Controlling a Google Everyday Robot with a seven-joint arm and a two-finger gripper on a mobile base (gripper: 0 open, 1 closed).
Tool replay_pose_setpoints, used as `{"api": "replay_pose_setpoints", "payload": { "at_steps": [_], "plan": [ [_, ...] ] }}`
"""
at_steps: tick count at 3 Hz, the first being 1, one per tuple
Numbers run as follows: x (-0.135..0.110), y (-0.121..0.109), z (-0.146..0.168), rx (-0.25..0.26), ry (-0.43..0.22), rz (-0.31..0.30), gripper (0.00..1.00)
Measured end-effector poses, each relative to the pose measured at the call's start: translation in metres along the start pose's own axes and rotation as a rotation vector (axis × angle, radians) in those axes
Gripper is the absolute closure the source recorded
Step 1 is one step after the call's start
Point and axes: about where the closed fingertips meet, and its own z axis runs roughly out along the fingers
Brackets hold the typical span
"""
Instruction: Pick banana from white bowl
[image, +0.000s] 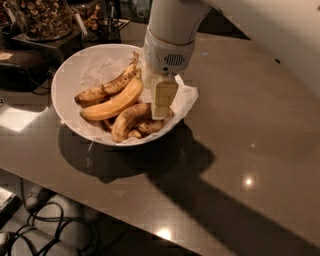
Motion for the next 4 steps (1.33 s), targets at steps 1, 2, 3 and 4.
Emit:
{"api": "replay_pose_setpoints", "payload": {
  "at_steps": [1,2,3,4],
  "plan": [
    [0.001,-0.001,0.011,-0.026,-0.008,0.004,0.45],
    [0.002,-0.001,0.022,-0.052,-0.013,0.01,0.46],
    [0.001,0.002,0.032,-0.079,-0.019,0.008,0.48],
    [0.0,0.003,0.038,-0.094,-0.02,0.005,0.46]
  ]
}}
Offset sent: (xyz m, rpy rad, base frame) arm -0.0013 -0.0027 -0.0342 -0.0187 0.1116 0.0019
